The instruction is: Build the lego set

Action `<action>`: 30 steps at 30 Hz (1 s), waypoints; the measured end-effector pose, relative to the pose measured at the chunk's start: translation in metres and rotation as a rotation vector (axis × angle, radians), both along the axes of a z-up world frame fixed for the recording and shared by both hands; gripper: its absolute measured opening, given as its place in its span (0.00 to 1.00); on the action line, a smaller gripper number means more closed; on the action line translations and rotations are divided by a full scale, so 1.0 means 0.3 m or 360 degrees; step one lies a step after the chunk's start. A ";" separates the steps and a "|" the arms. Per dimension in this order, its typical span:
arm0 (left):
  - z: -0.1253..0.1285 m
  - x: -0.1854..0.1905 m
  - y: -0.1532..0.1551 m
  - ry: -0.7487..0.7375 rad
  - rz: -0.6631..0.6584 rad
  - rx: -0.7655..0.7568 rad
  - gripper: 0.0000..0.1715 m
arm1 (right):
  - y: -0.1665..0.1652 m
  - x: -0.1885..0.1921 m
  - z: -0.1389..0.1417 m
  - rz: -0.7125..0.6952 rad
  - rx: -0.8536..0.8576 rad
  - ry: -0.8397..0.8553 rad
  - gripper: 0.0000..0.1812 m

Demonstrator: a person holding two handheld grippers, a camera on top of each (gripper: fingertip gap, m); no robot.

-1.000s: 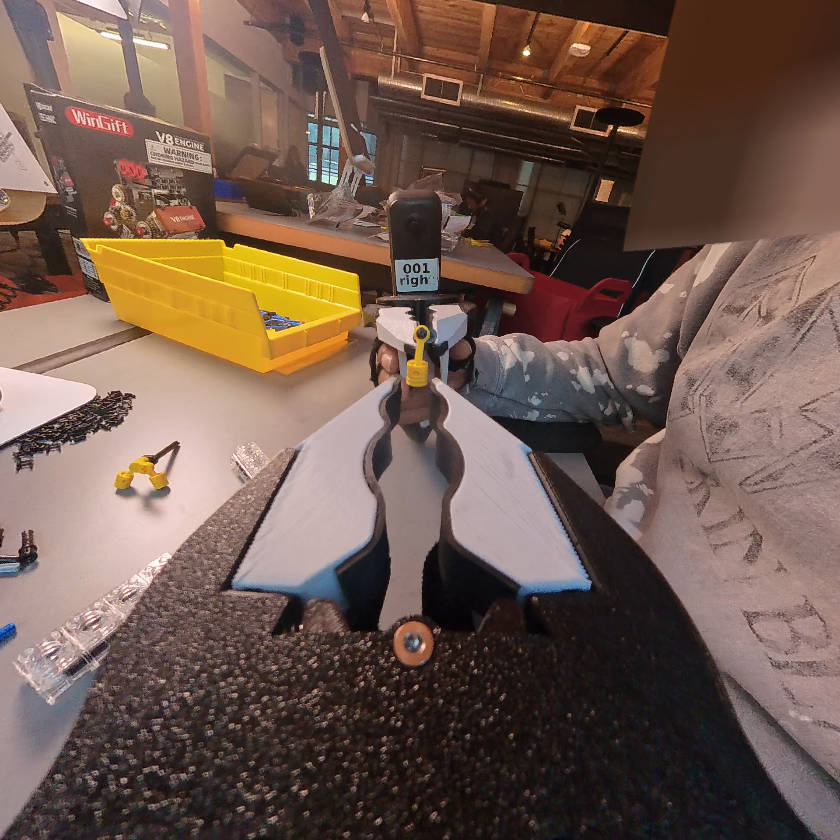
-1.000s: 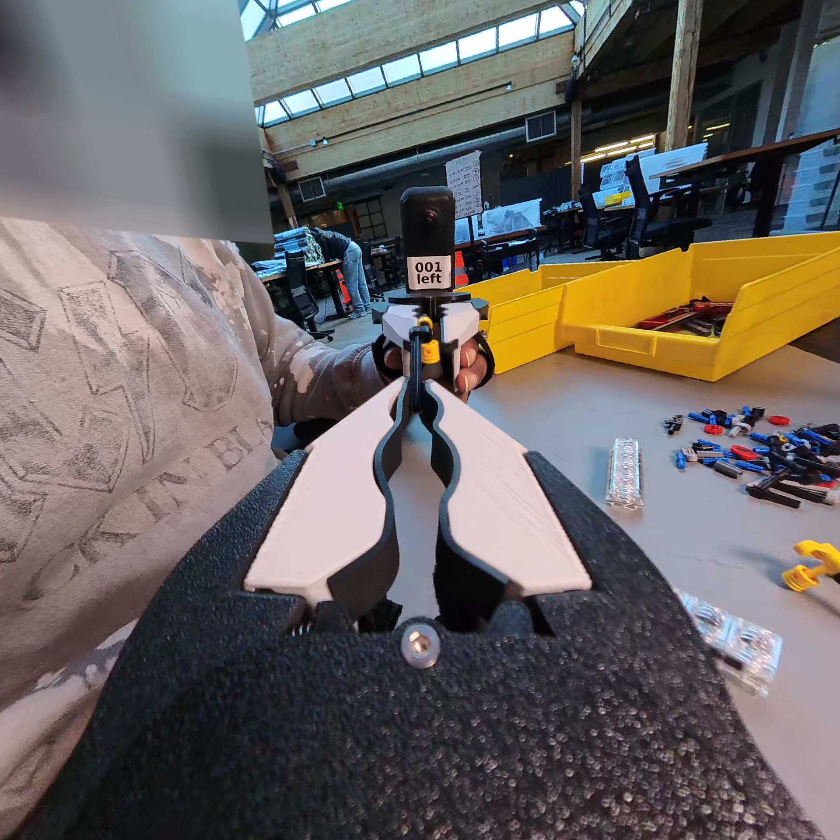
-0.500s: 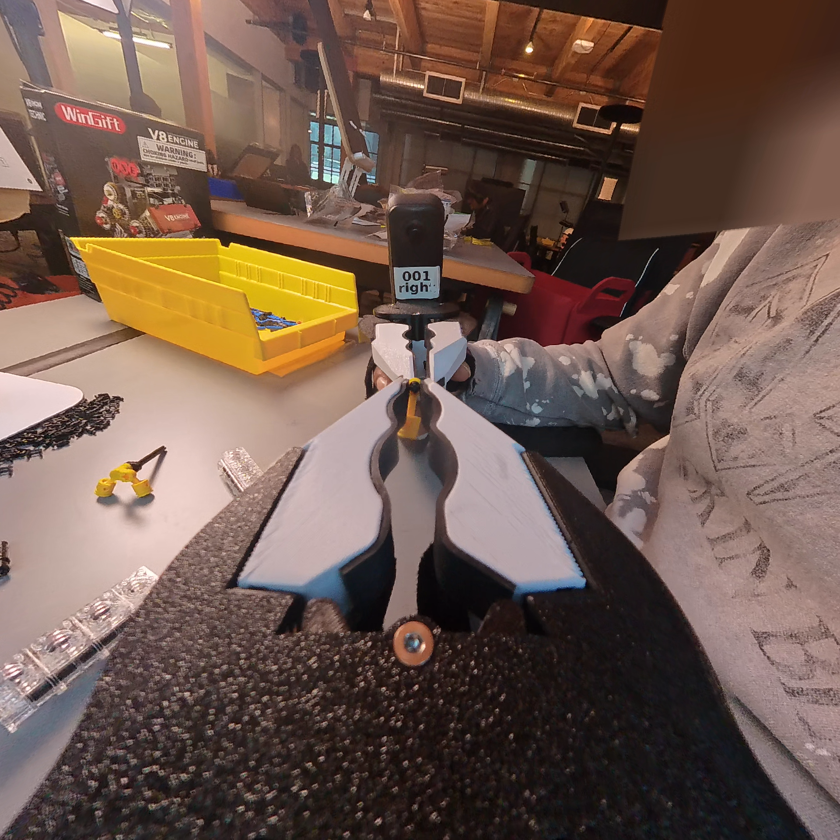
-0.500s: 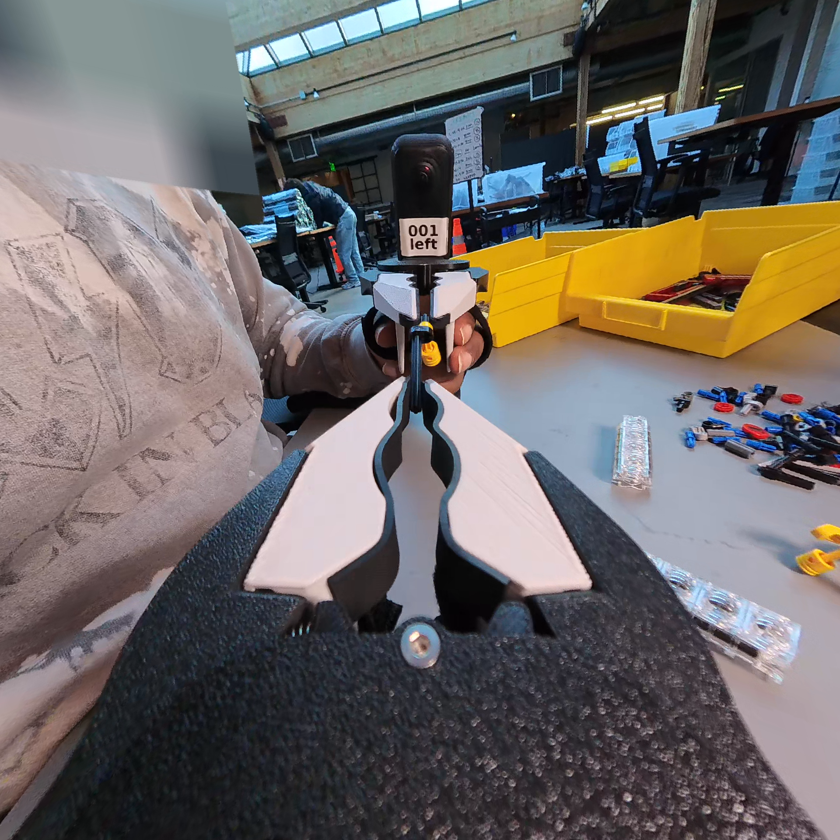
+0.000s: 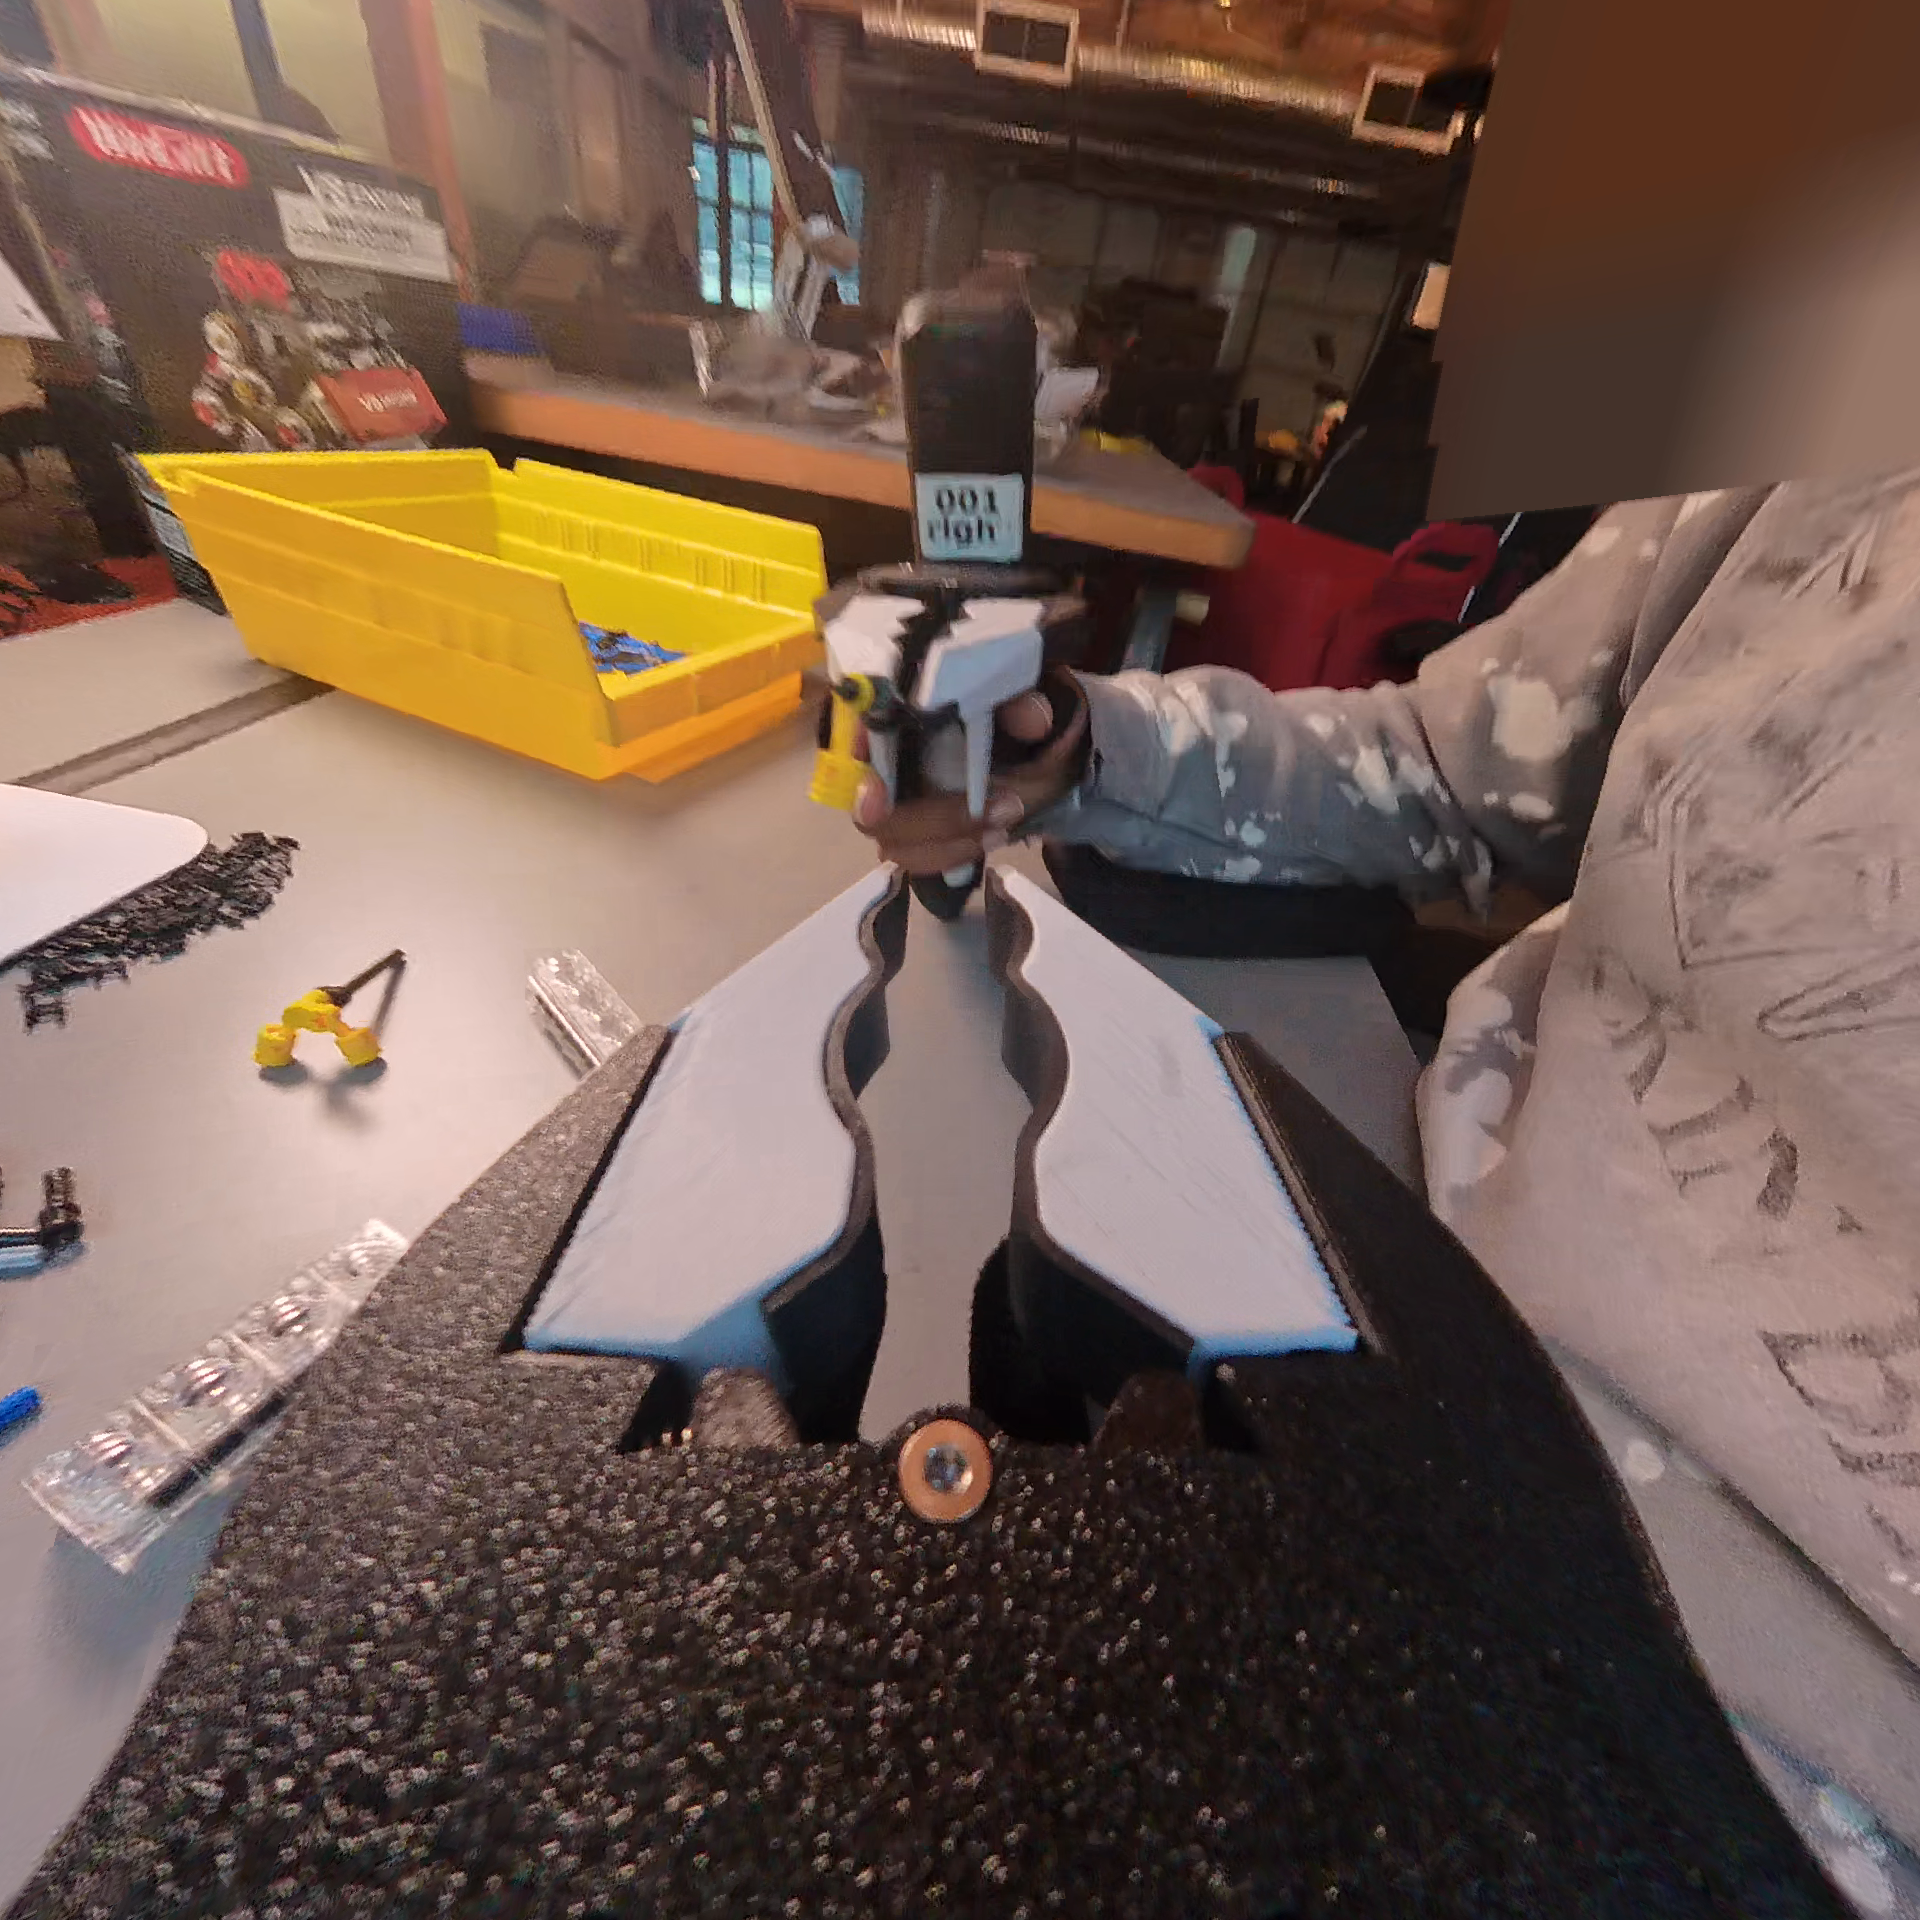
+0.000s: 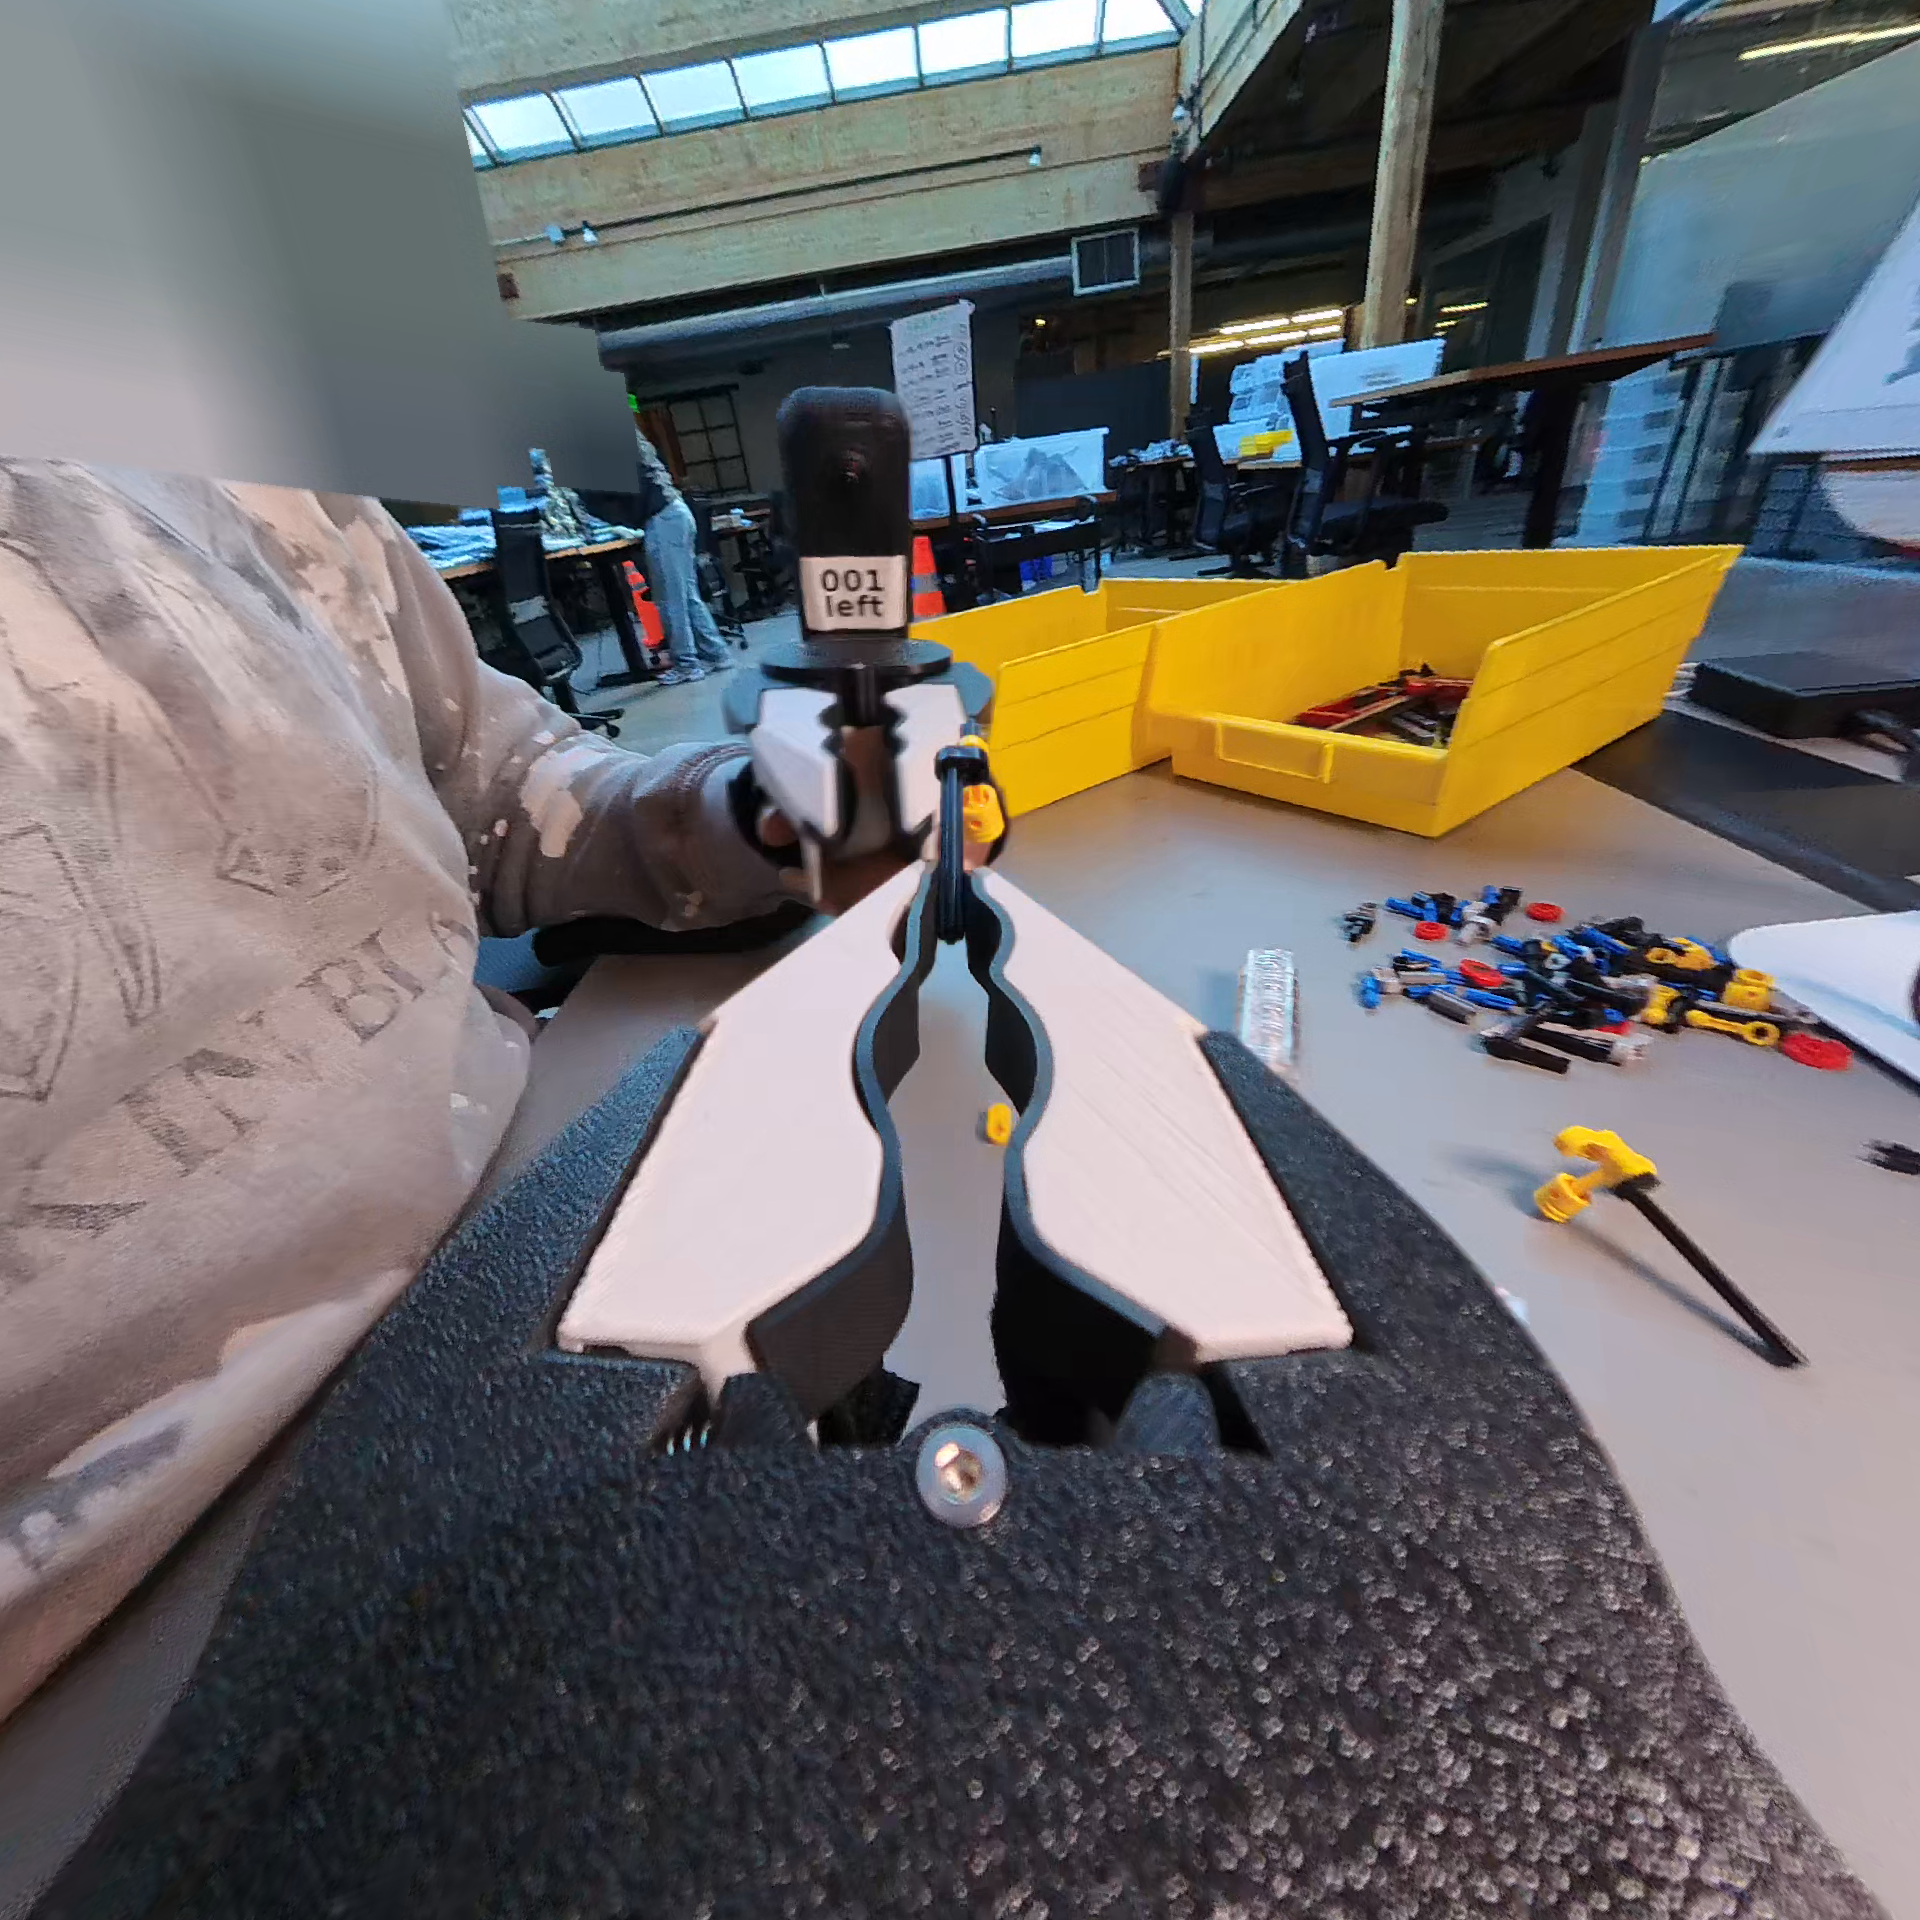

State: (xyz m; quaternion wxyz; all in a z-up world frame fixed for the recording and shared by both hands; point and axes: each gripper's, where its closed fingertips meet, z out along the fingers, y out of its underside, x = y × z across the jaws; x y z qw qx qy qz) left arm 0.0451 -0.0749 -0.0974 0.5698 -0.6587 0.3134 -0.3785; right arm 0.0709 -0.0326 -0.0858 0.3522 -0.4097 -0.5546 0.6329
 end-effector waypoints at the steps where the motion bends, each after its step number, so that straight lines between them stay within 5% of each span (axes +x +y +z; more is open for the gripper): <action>1: -0.038 0.030 -0.009 0.0088 -0.0045 -0.0042 0.08 | 0.023 0.002 -0.005 -0.0050 0.0025 -0.0013 0.02; 7: -0.259 0.183 -0.065 0.0599 -0.0251 -0.0252 0.08 | 0.123 0.025 -0.036 -0.0265 0.0140 -0.0095 0.02; 21: -0.362 0.478 0.030 0.0928 -0.0192 -0.0229 0.13 | 0.173 0.024 -0.058 -0.0421 0.0200 -0.0145 0.02; 30: -0.407 0.333 -0.032 0.1156 -0.0320 -0.0179 0.06 | 0.185 0.026 -0.062 -0.0457 0.0191 -0.0148 0.02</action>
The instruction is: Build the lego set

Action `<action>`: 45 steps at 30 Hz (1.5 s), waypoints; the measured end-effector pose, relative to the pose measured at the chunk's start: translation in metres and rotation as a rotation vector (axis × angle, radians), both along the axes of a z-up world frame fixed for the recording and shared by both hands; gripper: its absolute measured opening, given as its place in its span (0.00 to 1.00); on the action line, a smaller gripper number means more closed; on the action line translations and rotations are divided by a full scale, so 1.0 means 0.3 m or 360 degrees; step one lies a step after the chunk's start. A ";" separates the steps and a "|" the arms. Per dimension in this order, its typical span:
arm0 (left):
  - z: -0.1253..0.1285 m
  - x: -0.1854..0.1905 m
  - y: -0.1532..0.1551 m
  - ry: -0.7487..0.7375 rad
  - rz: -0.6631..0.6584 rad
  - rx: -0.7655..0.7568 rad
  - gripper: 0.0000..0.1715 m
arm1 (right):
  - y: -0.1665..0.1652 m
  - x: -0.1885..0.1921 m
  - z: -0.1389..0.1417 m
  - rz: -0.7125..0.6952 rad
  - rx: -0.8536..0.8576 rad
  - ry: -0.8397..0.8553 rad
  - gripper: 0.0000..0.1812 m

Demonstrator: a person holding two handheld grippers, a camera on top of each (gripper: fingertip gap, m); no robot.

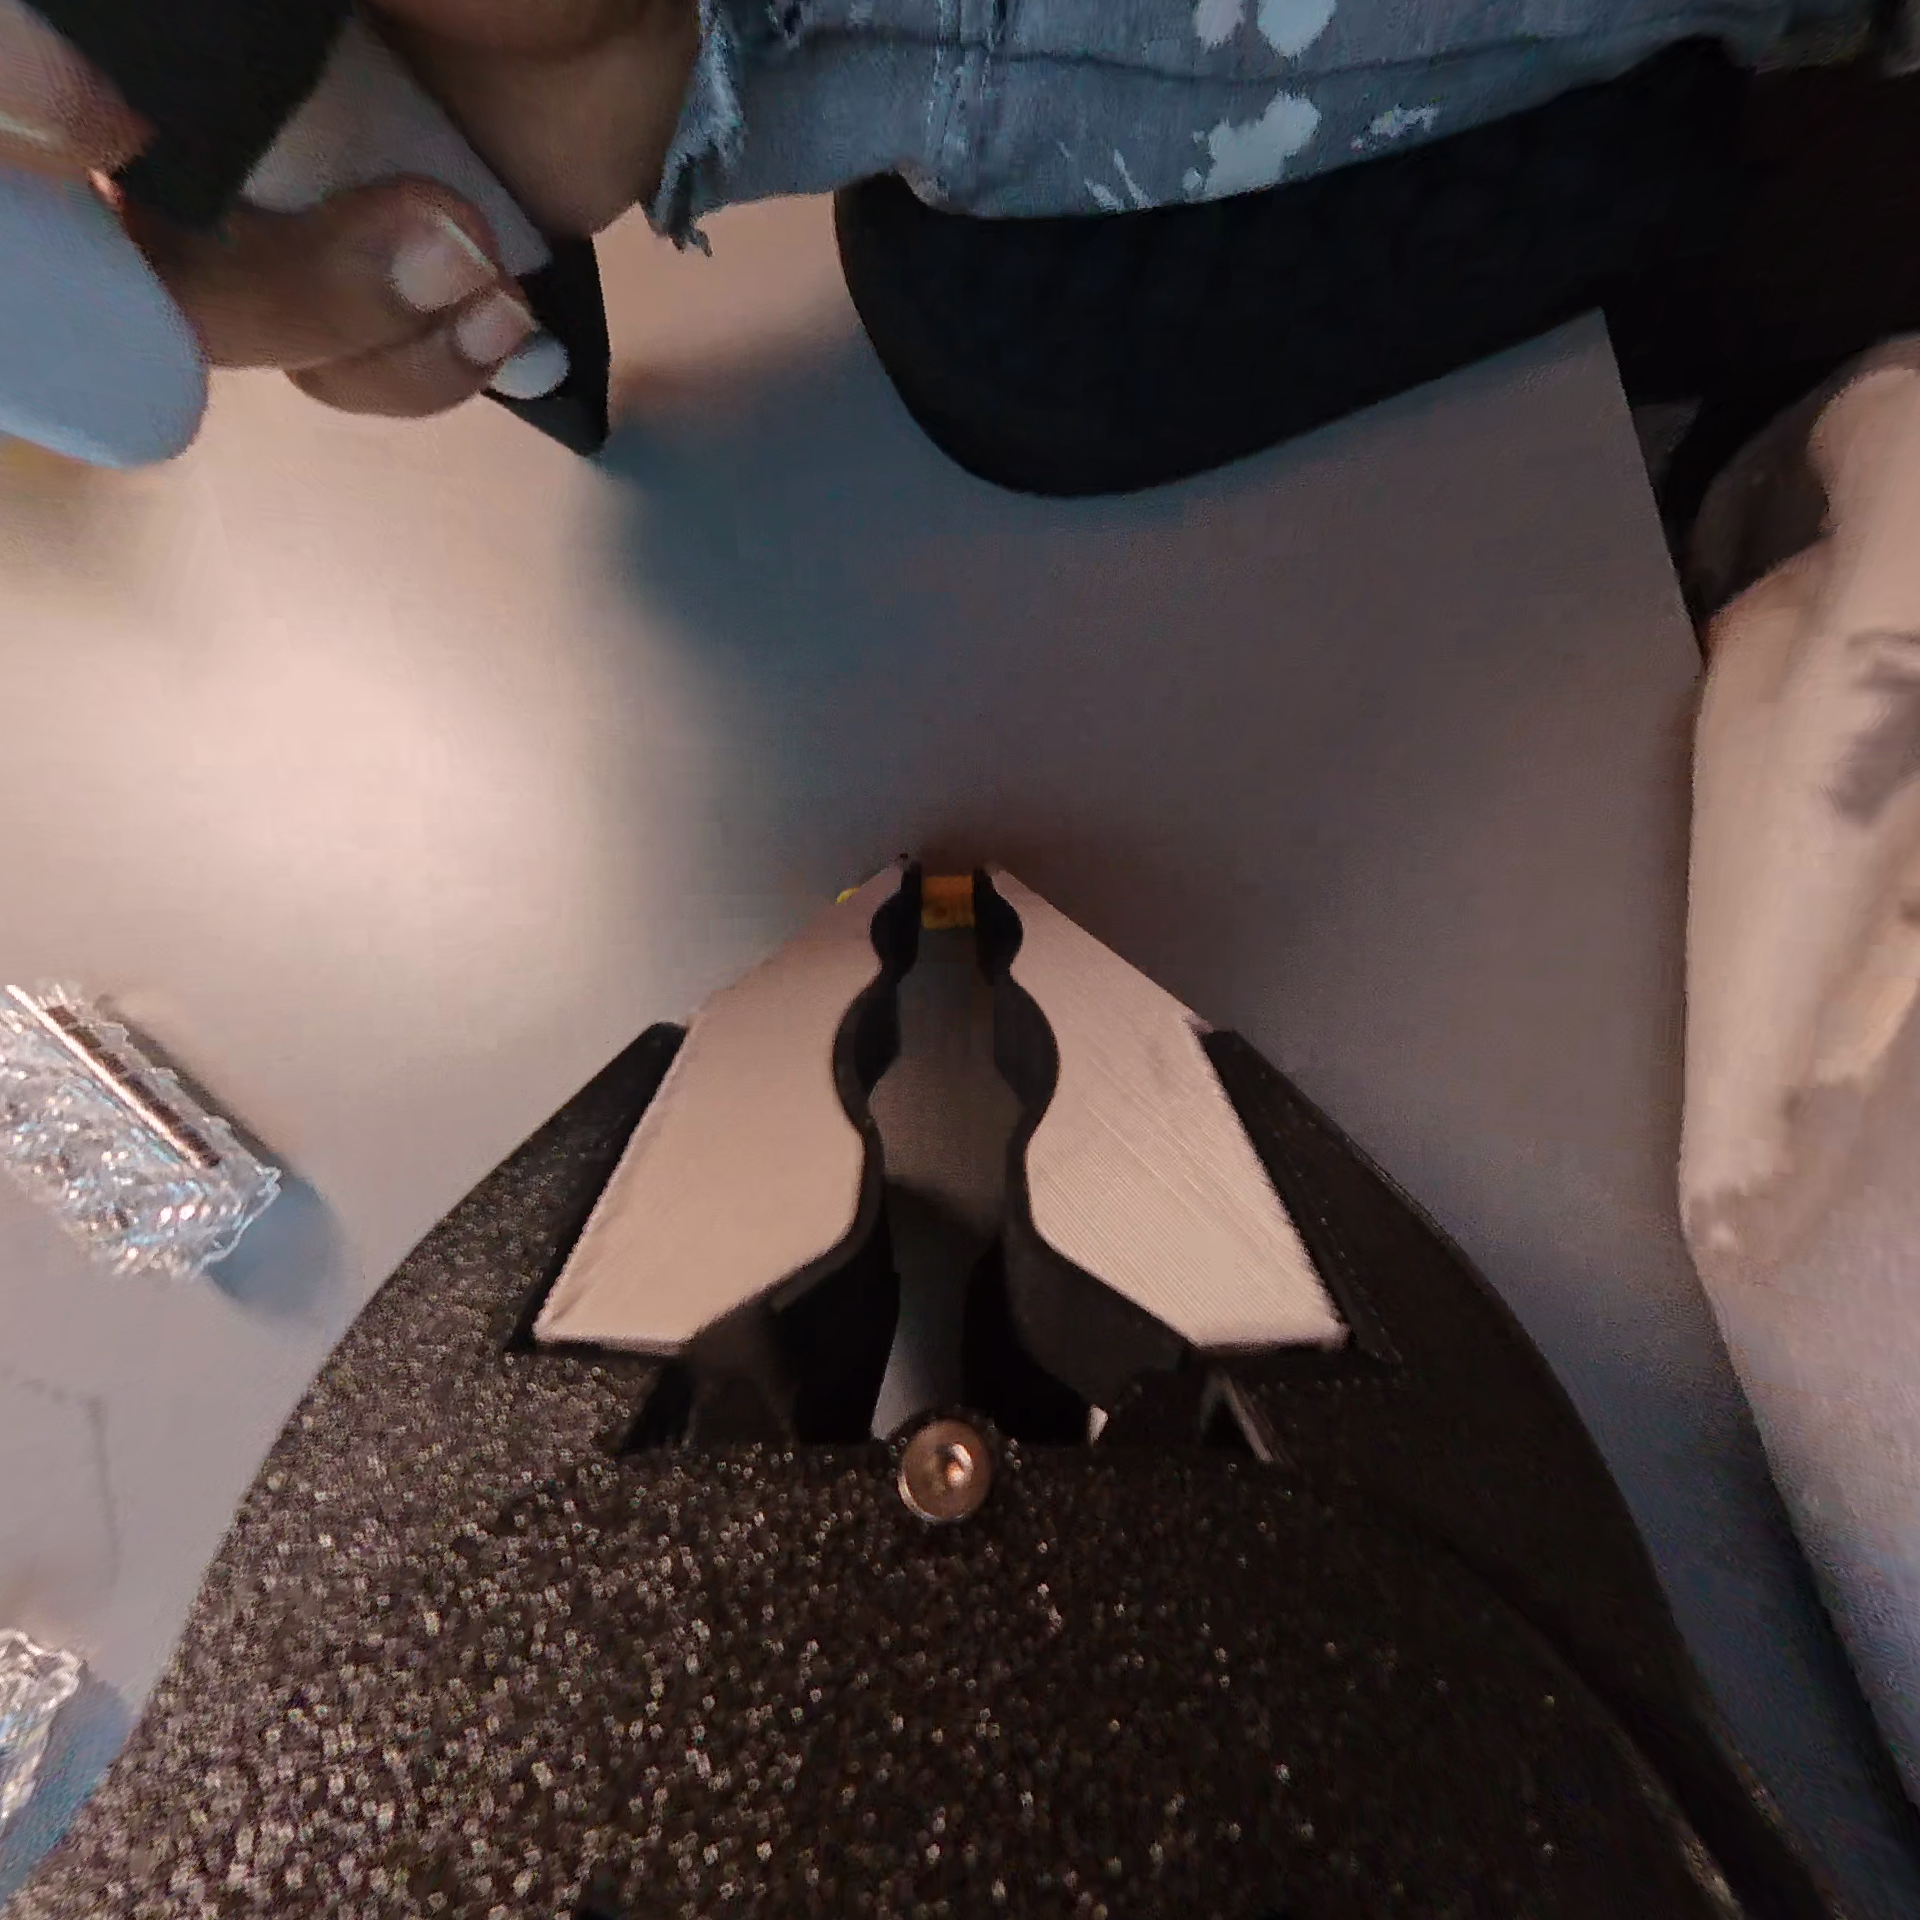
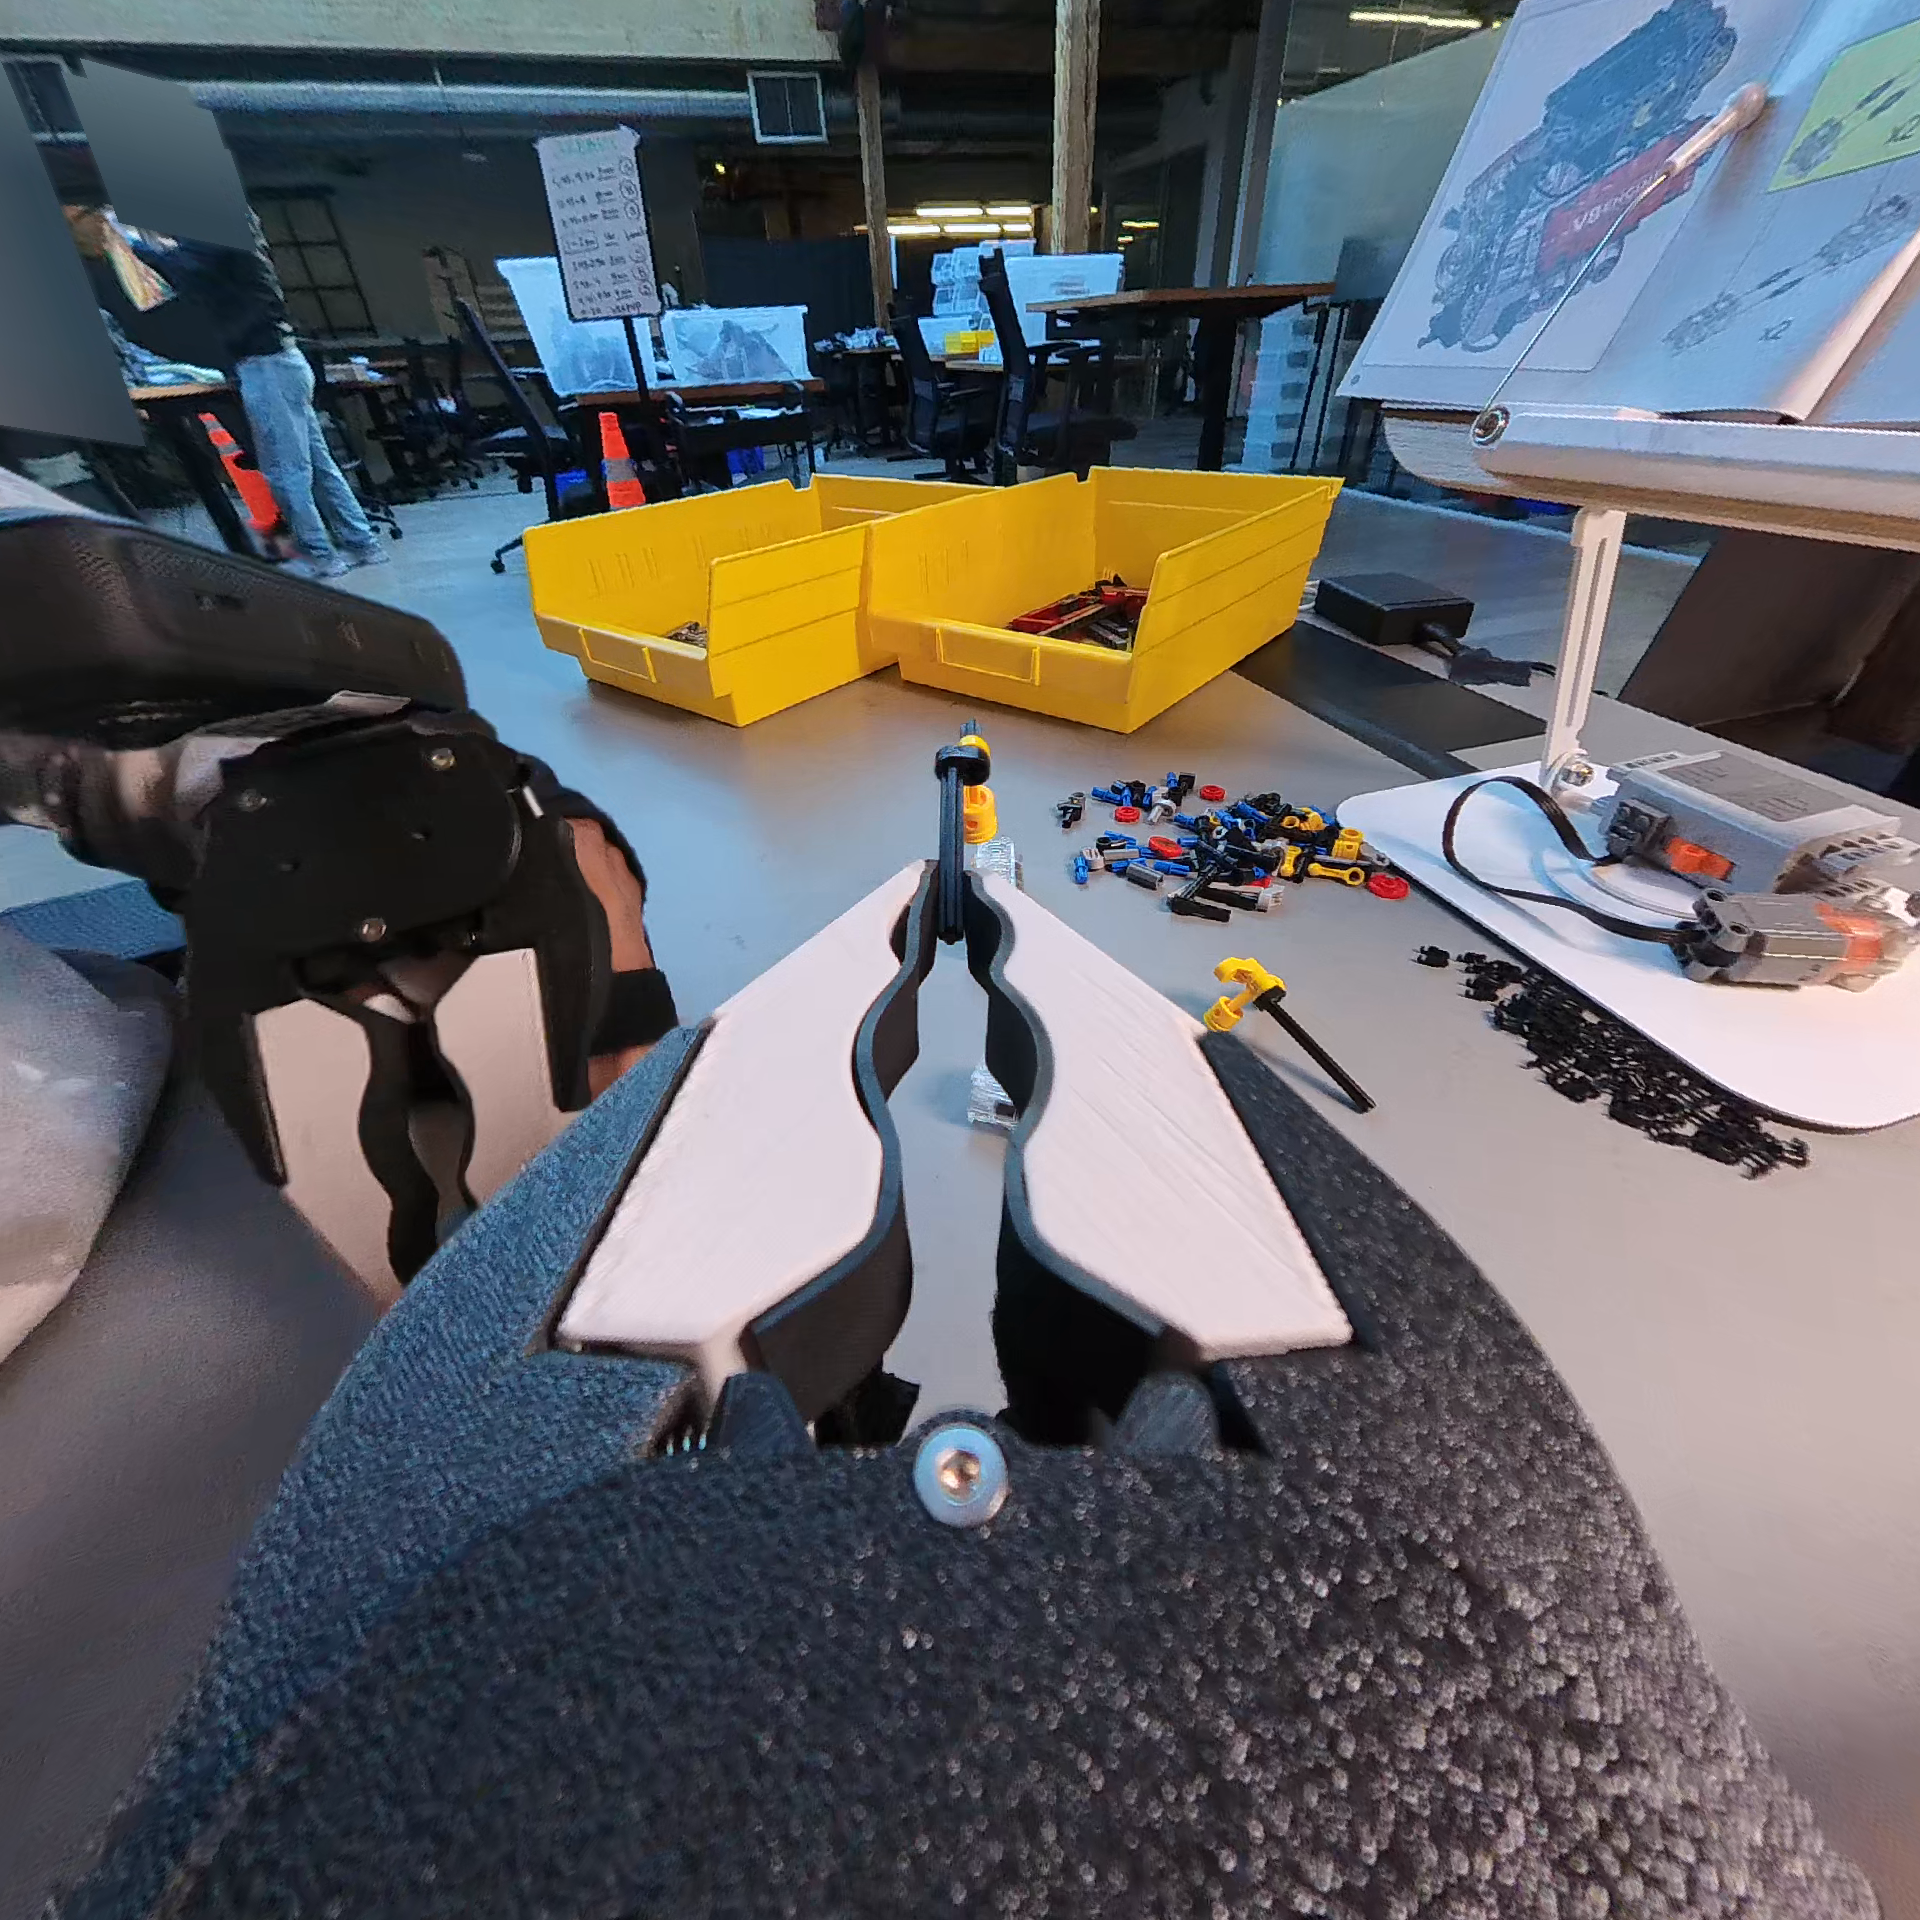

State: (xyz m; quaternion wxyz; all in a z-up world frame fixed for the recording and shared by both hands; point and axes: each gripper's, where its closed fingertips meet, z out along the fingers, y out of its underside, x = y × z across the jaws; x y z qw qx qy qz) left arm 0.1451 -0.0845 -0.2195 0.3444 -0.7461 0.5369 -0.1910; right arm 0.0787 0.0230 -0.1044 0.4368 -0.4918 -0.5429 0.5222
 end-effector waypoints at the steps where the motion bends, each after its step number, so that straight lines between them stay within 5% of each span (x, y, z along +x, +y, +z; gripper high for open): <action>1: 0.001 -0.030 -0.024 0.0009 -0.0069 -0.0008 0.06 | 0.001 0.000 0.001 0.0000 -0.0010 0.0004 0.02; 5: 0.009 -0.160 -0.080 0.0024 -0.0172 -0.0030 0.06 | -0.002 0.000 0.004 0.0007 -0.0014 0.0014 0.02; 17: 0.050 -0.376 -0.097 -0.0095 -0.0023 -0.0248 0.07 | -0.015 -0.007 0.004 0.0024 -0.0019 0.0016 0.02; 38: 0.037 -0.436 -0.047 0.0036 0.0238 -0.0273 0.07 | -0.004 -0.004 0.008 0.0015 -0.0061 0.0035 0.02; 45: 0.020 -0.398 -0.100 0.0012 0.0174 -0.0436 0.08 | -0.004 -0.004 0.008 0.0015 -0.0063 0.0033 0.02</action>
